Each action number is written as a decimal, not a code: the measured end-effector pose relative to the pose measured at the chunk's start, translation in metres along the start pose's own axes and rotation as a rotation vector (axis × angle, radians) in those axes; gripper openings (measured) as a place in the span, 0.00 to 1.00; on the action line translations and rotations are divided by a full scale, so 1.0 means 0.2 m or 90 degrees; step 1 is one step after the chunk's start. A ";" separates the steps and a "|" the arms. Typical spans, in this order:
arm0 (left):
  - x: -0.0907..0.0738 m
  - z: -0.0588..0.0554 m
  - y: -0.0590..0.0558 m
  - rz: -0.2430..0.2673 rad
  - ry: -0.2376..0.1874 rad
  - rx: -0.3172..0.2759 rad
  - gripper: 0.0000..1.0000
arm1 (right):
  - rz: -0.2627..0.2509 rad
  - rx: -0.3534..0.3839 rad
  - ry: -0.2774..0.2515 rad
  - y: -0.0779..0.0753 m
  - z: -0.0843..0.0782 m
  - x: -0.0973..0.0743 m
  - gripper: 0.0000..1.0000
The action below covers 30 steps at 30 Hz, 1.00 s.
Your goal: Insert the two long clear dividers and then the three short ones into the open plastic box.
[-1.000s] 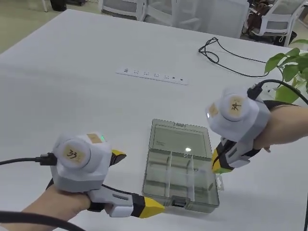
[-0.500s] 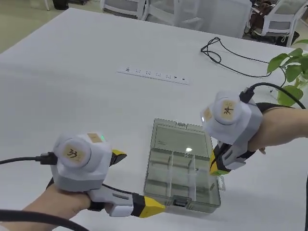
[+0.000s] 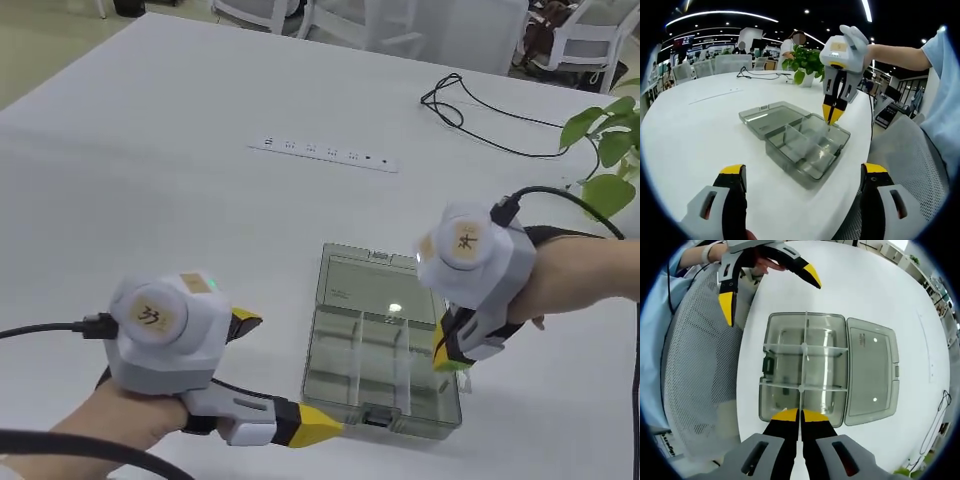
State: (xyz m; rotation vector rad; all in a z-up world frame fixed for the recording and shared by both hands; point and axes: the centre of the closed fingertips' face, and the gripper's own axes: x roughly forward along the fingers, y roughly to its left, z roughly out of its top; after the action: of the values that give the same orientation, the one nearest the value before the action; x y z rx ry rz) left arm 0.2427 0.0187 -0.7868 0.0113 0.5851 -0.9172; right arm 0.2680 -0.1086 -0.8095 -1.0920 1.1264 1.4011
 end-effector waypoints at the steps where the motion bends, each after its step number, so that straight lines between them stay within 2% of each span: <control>1: 0.00 0.00 0.00 -0.001 0.000 0.000 0.96 | 0.000 0.000 0.001 0.00 0.00 0.01 0.02; 7: 0.00 0.00 0.00 0.000 0.002 0.002 0.96 | 0.003 0.007 0.002 0.00 0.00 0.04 0.02; 17: -0.01 0.00 0.00 0.000 0.001 0.004 0.96 | 0.006 0.011 -0.004 0.00 0.00 0.04 0.03; 19: -0.01 0.00 0.00 0.000 0.000 0.005 0.96 | 0.010 -0.015 -0.020 0.00 0.01 0.04 0.04; 20: -0.01 0.01 0.00 0.000 0.000 0.005 0.96 | 0.003 -0.038 -0.039 0.00 0.03 0.03 0.08; 21: -0.01 0.01 0.00 -0.001 0.000 0.006 0.96 | 0.004 -0.045 -0.052 0.01 0.03 0.03 0.20; 22: -0.01 0.01 0.00 0.000 0.000 0.006 0.96 | 0.005 -0.033 -0.061 0.02 0.03 0.01 0.30; 26: -0.02 0.00 0.00 0.002 0.002 0.007 0.97 | 0.007 -0.040 -0.090 0.06 0.02 -0.03 0.48; 29: -0.02 0.00 0.00 0.003 0.001 0.007 0.97 | -0.020 -0.031 -0.136 0.06 0.02 -0.05 0.63; 30: -0.02 0.01 0.00 0.003 0.001 0.007 0.97 | -0.031 -0.026 -0.151 0.06 0.02 -0.06 0.72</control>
State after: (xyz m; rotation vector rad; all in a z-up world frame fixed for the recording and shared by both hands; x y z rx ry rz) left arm 0.2423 0.0213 -0.7843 0.0237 0.5810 -0.9161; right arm 0.2563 -0.1065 -0.7964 -0.9463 0.8983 1.4773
